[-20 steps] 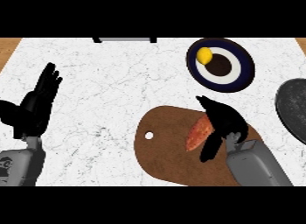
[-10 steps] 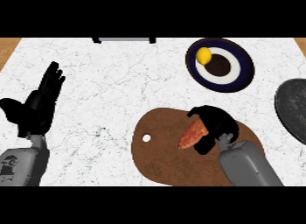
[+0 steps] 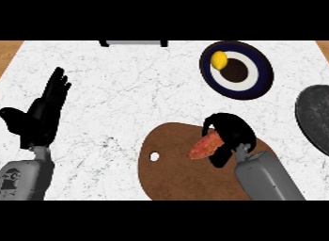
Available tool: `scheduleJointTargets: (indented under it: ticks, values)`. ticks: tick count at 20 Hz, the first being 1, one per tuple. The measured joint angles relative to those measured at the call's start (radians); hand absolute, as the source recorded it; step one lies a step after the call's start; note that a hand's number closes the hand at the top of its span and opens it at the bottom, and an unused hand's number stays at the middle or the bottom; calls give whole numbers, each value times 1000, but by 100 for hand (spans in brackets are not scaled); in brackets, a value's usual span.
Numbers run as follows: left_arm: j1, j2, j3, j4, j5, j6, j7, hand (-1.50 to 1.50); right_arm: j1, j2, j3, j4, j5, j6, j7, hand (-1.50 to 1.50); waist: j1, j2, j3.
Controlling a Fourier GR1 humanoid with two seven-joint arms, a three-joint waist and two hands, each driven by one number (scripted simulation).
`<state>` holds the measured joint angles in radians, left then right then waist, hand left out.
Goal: Pick the sweet potato from the cutting board and place it in the pan
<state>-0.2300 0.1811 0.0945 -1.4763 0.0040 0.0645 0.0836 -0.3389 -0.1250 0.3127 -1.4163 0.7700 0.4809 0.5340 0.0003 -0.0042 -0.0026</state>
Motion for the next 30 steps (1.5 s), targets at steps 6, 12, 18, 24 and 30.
scheduleJointTargets:
  ticks: [6, 12, 18, 24, 30]
  values:
    - [24, -2, 7, 0, -8, 0, -21, 0, 198, 3, 115, -180, 118, -84, 46, 150, -7, -5, -1]
    - [36, -1, 12, -8, -8, -1, -18, 0, 337, -48, 216, -413, 289, -210, 111, 150, -14, -5, 1]
    - [32, -2, 13, -19, -4, -2, -3, 0, 373, -86, 214, -656, 398, -291, 156, 150, -15, -2, 2]
    - [10, 2, 21, 5, 1, -14, -10, 0, 376, -94, 102, -793, 396, -332, 169, 150, -10, 2, 2]
    - [3, -2, 18, 7, -3, -13, -11, 0, 336, -83, -163, -769, 178, -420, 81, 150, -4, 5, 4]
